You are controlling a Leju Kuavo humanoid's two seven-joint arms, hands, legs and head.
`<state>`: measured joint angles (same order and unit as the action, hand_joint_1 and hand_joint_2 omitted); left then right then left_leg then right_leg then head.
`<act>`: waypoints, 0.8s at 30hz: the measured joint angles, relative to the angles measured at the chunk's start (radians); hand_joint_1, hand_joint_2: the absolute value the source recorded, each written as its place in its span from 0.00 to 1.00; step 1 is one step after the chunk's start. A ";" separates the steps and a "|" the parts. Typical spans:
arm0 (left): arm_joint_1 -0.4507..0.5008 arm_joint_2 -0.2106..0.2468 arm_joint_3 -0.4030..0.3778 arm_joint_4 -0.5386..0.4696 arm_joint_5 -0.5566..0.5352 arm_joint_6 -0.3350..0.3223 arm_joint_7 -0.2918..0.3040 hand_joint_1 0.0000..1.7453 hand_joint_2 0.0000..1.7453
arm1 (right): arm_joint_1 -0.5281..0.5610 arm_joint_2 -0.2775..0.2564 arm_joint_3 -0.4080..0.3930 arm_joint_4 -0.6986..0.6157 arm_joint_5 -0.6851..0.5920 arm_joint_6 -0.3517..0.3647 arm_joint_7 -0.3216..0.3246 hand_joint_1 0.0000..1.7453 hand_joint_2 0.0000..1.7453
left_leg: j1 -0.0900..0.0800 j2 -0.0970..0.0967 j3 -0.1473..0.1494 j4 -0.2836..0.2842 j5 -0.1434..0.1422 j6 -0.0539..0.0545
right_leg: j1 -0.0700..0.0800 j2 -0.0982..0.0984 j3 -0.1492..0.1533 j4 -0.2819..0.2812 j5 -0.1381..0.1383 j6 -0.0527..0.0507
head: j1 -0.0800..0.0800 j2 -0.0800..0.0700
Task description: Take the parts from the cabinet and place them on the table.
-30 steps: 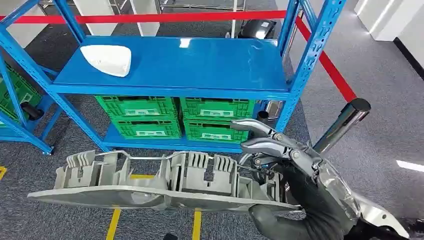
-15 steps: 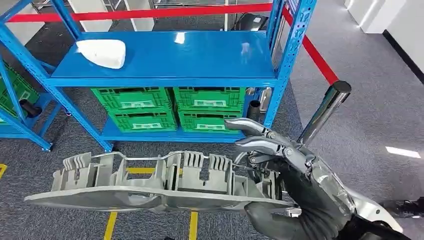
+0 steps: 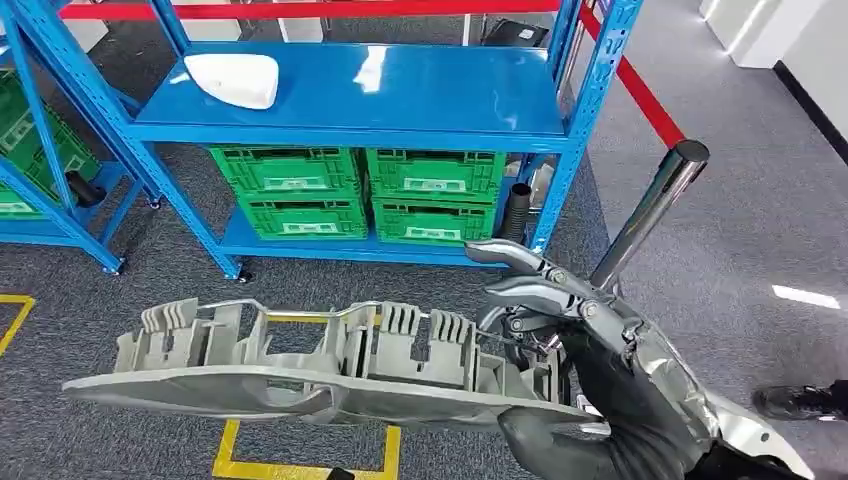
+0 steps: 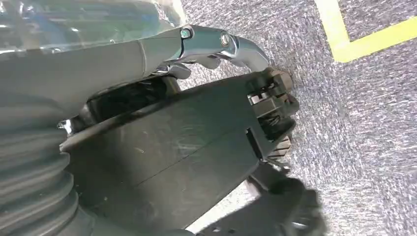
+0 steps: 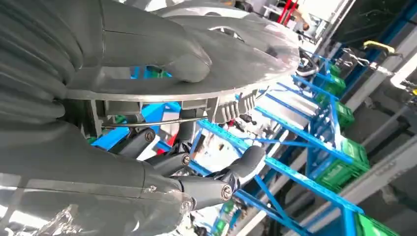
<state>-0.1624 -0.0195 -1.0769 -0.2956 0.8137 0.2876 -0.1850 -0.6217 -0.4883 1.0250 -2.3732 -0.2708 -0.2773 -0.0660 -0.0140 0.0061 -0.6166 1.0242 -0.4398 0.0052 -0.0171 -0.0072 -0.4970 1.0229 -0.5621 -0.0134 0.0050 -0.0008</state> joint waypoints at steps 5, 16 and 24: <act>-0.002 0.001 0.000 0.000 0.000 0.001 0.001 0.00 1.00 | 0.001 0.000 -0.001 0.000 0.000 -0.001 0.000 1.00 1.00 | 0.006 -0.002 -0.023 0.035 -0.046 -0.035 | -0.004 -0.004 -0.037 -0.002 0.039 -0.034 | -0.007 0.000; 0.002 0.004 -0.005 0.000 0.002 -0.003 0.008 0.00 1.00 | 0.002 0.000 -0.002 0.000 -0.003 -0.002 0.000 1.00 1.00 | -0.001 -0.009 0.183 -0.058 -0.118 -0.009 | 0.002 -0.002 -0.150 0.003 0.143 -0.015 | -0.023 0.000; 0.007 0.002 -0.007 0.000 0.000 -0.002 0.008 0.00 1.00 | 0.007 -0.002 -0.007 0.000 -0.007 -0.003 0.000 1.00 1.00 | 0.001 0.001 0.091 -0.076 -0.018 0.028 | -0.001 0.001 -0.227 0.273 -0.056 0.016 | -0.010 0.000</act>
<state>-0.1549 -0.0172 -1.0842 -0.2960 0.8141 0.2861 -0.1770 -0.6150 -0.4902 1.0178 -2.3728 -0.2777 -0.2808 -0.0660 -0.0134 0.0071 -0.5255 0.9478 -0.4582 0.0333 -0.0180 -0.0059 -0.7245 1.2958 -0.6186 0.0024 -0.0050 -0.0008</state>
